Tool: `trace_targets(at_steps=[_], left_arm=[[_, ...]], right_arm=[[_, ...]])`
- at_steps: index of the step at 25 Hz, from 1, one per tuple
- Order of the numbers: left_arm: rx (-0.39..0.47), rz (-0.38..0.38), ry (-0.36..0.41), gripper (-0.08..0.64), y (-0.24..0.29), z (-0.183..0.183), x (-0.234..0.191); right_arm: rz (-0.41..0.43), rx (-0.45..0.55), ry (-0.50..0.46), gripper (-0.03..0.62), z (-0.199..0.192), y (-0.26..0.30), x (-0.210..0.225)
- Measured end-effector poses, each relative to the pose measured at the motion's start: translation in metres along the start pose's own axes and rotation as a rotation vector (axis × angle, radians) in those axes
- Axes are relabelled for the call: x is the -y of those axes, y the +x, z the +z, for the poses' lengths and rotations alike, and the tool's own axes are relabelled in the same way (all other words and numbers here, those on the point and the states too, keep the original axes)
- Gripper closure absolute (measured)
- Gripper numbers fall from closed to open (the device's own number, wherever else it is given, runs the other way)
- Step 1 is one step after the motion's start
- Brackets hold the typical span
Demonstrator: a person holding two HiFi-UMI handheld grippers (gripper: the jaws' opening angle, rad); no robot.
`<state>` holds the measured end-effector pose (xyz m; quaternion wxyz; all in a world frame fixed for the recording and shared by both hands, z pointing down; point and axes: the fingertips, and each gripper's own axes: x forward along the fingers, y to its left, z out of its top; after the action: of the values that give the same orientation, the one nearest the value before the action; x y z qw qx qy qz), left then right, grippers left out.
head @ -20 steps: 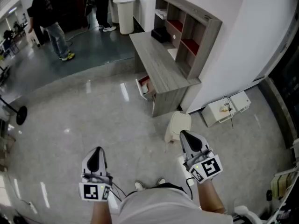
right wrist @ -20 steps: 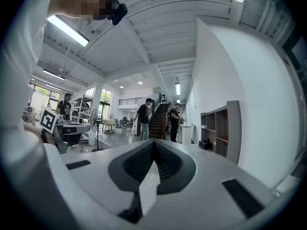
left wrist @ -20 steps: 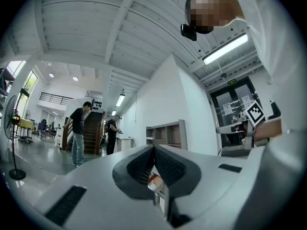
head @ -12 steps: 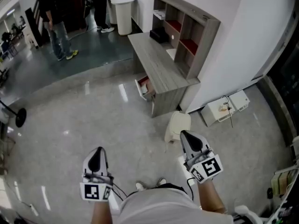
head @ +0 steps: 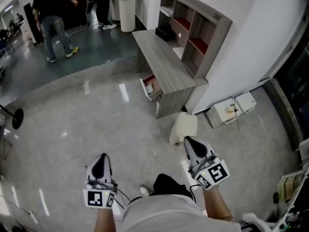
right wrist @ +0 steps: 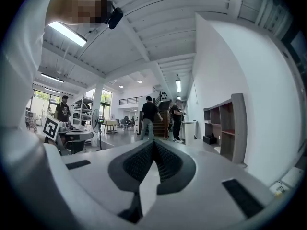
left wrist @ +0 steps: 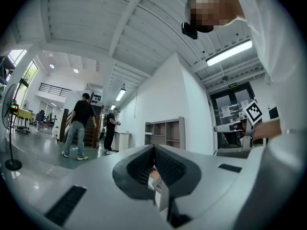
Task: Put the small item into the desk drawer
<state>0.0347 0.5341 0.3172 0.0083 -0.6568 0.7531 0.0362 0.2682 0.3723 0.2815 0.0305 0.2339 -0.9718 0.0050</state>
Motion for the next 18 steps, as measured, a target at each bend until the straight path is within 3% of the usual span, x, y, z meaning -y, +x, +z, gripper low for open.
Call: trace_targets(at_steps=[6,11,15,18], left_arm=[[-0.036,-0.003,-0.007,0.541,0.03,-0.017,-0.016],[-0.049,0.0,0.026,0.541,0.086,-0.028,-0.031],[-0.09,0.027,-0.003,0.541,0.151,-0.037,-0.052],[-0.095,-0.018,0.028,0.541,0.22,-0.033,-0.053]], right_arm=[[-0.005,-0.022,0.02,0.571,-0.012,0.031,0.018],[0.032,-0.018,0.065,0.571,-0.028,0.101,0.054],[0.083,0.012,0.077,0.571,-0.019,0.176,0.093],[0.088,0.03,0.068,0.571,-0.007,0.225,0.137]])
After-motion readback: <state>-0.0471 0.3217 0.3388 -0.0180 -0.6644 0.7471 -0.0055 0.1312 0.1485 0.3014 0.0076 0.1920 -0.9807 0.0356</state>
